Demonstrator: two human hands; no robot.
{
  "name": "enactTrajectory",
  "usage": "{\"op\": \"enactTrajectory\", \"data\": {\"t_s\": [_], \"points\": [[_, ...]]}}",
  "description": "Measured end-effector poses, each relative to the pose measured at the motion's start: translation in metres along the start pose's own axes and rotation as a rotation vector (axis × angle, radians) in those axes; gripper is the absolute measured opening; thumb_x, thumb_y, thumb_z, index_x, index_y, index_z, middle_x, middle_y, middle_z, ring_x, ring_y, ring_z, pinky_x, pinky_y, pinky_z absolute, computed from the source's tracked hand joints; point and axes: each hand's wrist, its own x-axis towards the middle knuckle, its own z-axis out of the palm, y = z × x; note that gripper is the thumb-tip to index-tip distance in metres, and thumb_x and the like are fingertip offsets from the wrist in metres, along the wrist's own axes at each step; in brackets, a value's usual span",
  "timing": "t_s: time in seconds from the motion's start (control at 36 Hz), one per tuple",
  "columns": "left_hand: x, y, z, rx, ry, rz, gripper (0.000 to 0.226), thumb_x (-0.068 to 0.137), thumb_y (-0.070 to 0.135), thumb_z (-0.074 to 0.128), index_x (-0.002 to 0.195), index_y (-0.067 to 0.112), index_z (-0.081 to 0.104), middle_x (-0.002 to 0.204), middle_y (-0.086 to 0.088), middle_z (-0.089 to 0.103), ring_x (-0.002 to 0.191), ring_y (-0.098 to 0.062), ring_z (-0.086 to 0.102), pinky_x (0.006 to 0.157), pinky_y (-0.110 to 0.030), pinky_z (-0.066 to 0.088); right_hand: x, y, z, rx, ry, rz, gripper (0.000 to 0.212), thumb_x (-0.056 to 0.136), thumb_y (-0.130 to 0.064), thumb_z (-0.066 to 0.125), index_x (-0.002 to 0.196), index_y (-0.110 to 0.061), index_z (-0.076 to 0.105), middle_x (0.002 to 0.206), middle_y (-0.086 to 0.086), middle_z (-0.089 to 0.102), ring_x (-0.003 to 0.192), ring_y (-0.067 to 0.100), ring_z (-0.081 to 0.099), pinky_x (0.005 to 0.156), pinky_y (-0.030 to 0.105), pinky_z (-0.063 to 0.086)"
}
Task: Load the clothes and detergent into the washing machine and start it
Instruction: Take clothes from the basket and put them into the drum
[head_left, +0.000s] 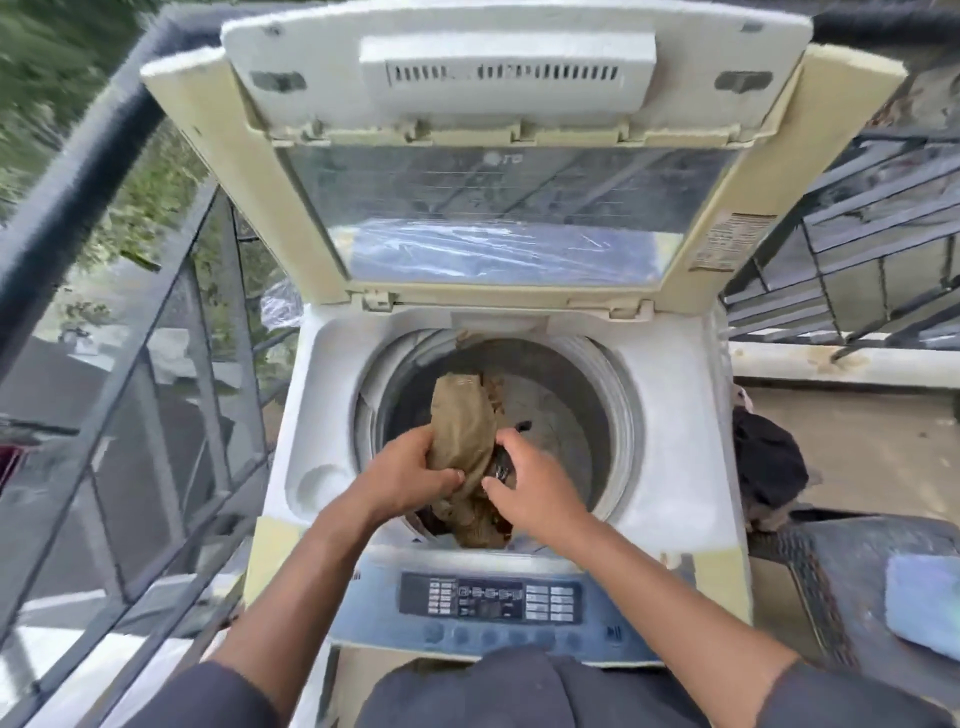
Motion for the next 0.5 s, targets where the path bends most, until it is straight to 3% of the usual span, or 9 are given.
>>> {"op": "enactTrajectory", "data": {"t_s": [0.08, 0.17, 0.28, 0.39, 0.5], "points": [[0.008, -0.015, 0.009, 0.010, -0.026, -0.045, 0.049, 0.092, 0.037, 0.069, 0.137, 0.018, 0.059, 0.128, 0.000, 0.069, 0.116, -0.023, 0.067, 0.103, -0.038, 0.054, 0.015, 0.010, 0.011, -0.180, -0.206, 0.070, 0.054, 0.096, -0.025, 0.064, 0.147, -0.020, 0.046, 0.137, 0.011, 0.058, 0.125, 0.030, 0.058, 0.101, 0.036, 0.048], [0.008, -0.022, 0.015, 0.004, -0.035, -0.009, 0.046, 0.102, 0.027, 0.063, 0.147, 0.018, 0.055, 0.133, 0.009, 0.058, 0.129, -0.016, 0.057, 0.102, -0.025, 0.043, 0.023, 0.016, 0.012, -0.272, -0.299, 0.127, 0.059, 0.097, -0.029, 0.061, 0.153, -0.026, 0.040, 0.149, 0.007, 0.052, 0.132, 0.029, 0.054, 0.107, 0.041, 0.047], [0.008, -0.035, 0.017, -0.009, 0.014, 0.005, 0.050, 0.104, 0.034, 0.060, 0.153, 0.026, 0.050, 0.154, 0.004, 0.054, 0.137, -0.017, 0.053, 0.112, -0.029, 0.042, 0.023, 0.023, 0.002, -0.255, -0.241, 0.145, 0.051, 0.099, -0.032, 0.058, 0.149, -0.031, 0.045, 0.154, -0.001, 0.051, 0.138, 0.024, 0.052, 0.111, 0.044, 0.045], [0.009, -0.040, 0.019, -0.078, 0.049, 0.023, 0.039, 0.104, 0.031, 0.060, 0.143, 0.032, 0.059, 0.141, 0.009, 0.065, 0.128, -0.016, 0.061, 0.112, -0.037, 0.049, 0.012, 0.027, -0.018, -0.241, -0.158, 0.148, 0.043, 0.102, -0.033, 0.055, 0.145, -0.032, 0.050, 0.146, -0.002, 0.056, 0.132, 0.024, 0.055, 0.102, 0.035, 0.045], [0.011, -0.027, 0.022, -0.122, 0.077, 0.054, 0.030, 0.104, 0.033, 0.060, 0.134, 0.035, 0.064, 0.127, 0.015, 0.070, 0.115, -0.007, 0.065, 0.106, -0.034, 0.052, -0.007, 0.032, -0.040, -0.162, -0.042, 0.128, 0.037, 0.101, -0.033, 0.056, 0.138, -0.034, 0.058, 0.129, -0.004, 0.066, 0.122, 0.018, 0.062, 0.101, 0.037, 0.050]]}}
